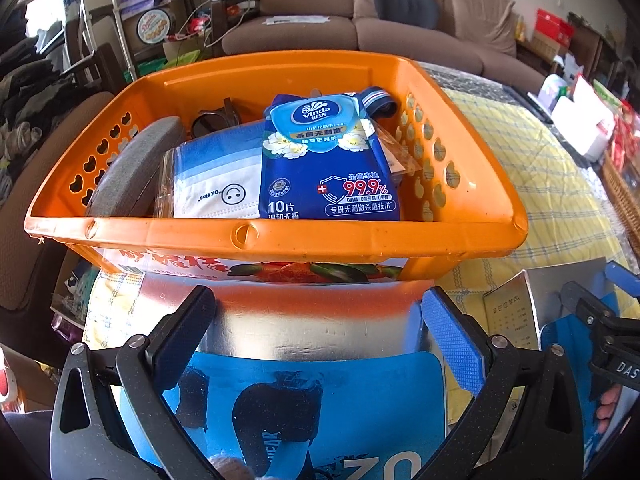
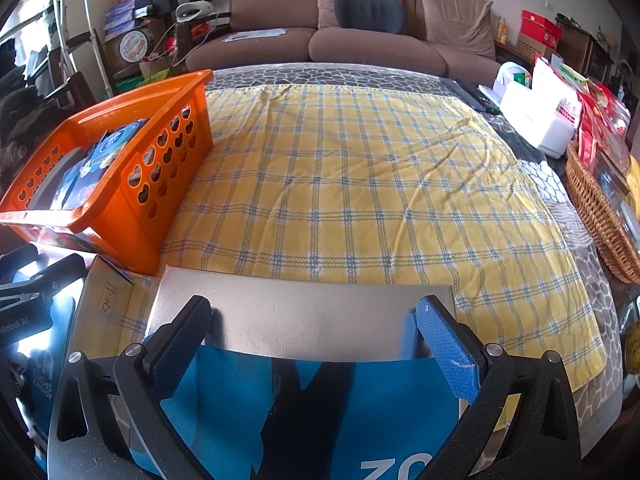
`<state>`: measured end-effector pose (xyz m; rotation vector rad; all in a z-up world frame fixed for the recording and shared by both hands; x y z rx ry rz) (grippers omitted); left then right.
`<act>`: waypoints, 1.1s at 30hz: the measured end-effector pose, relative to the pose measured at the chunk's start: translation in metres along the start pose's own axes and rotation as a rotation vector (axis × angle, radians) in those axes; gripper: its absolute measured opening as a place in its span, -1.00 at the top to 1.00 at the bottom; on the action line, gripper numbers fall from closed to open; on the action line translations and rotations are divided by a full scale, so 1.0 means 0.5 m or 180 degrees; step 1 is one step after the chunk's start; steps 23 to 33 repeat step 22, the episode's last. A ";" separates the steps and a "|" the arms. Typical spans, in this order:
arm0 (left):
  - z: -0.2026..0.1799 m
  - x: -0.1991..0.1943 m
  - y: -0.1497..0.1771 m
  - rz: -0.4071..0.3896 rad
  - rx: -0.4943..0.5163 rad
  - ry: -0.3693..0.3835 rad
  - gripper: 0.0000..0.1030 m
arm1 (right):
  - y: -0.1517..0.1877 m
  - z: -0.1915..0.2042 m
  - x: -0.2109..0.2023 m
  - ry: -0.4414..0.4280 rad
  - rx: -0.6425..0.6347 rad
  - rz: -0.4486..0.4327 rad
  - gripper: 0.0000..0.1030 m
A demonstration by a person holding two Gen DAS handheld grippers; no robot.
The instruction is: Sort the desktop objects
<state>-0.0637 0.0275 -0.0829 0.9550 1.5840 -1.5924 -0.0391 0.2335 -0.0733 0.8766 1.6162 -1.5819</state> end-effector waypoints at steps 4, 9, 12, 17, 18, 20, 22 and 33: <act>-0.001 0.001 -0.002 0.0002 -0.0001 0.0000 -1.00 | 0.000 -0.001 0.000 -0.0001 0.0001 -0.0002 -1.00; -0.001 0.002 -0.003 0.0001 0.0006 0.0008 -1.00 | 0.000 -0.001 0.000 -0.0001 0.0001 -0.0001 -1.00; -0.001 0.003 -0.003 -0.0001 0.0014 0.0014 -1.00 | 0.001 -0.001 0.000 -0.0001 0.0001 -0.0002 -1.00; -0.001 0.002 -0.001 -0.0011 0.0030 0.0021 -1.00 | 0.001 -0.002 0.000 -0.0002 0.0002 -0.0003 -1.00; -0.001 0.002 -0.001 -0.0009 0.0030 0.0022 -1.00 | 0.001 -0.001 0.000 -0.0002 0.0002 -0.0003 -1.00; -0.002 0.002 -0.001 -0.0008 0.0031 0.0019 -1.00 | 0.001 -0.002 0.000 -0.0002 0.0002 -0.0003 -1.00; -0.002 0.001 0.001 -0.0006 0.0032 0.0017 -1.00 | 0.001 -0.001 0.000 -0.0002 0.0002 -0.0003 -1.00; -0.002 0.001 0.001 -0.0006 0.0032 0.0017 -1.00 | 0.001 -0.001 0.000 -0.0002 0.0002 -0.0003 -1.00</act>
Point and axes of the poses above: each gripper's, at about its wrist camera, not at the fingertips, and x roughly the way its jaws point, z to its left, y to its underside, the point moved 9 cm from there along x, roughly the way its jaws point, and after that the axes turned 6 degrees about z, right-handed, at the moved point
